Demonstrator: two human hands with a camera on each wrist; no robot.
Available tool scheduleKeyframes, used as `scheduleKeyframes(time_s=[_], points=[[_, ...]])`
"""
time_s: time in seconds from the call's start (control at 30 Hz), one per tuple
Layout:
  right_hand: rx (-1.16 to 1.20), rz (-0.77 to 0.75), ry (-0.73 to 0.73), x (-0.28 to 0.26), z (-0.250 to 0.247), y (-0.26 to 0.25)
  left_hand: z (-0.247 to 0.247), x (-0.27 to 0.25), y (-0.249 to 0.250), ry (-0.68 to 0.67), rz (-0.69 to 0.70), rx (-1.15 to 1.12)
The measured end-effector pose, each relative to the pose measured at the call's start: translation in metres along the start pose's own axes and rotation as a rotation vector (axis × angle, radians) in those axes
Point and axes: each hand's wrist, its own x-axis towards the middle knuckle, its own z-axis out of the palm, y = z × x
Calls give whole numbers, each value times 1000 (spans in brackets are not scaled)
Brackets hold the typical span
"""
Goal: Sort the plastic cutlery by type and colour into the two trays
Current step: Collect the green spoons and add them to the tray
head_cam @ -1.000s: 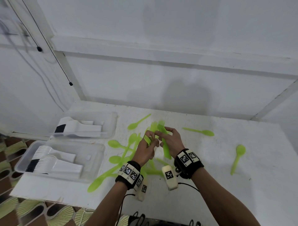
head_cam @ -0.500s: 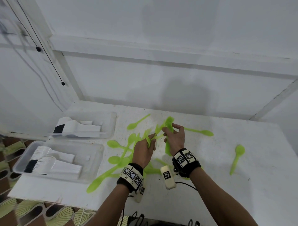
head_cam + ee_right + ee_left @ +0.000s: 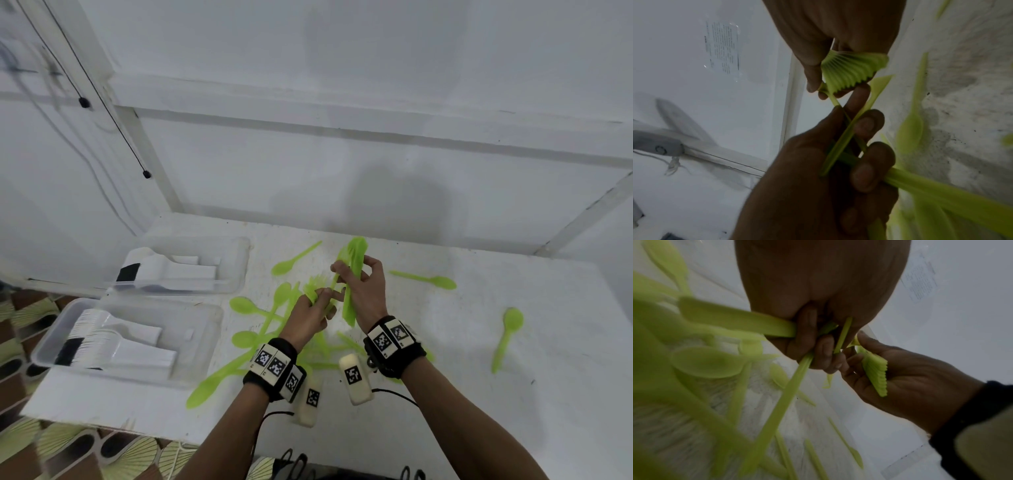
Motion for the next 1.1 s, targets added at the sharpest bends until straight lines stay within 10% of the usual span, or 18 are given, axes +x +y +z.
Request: scheduleKeyframes(time_s=[0.33, 1.1], points=[[56, -45, -180, -5, 2, -8, -5, -3, 2, -76, -238, -191], [30, 3, -110, 0, -2, 5, 1, -11, -4, -20, -17, 92]])
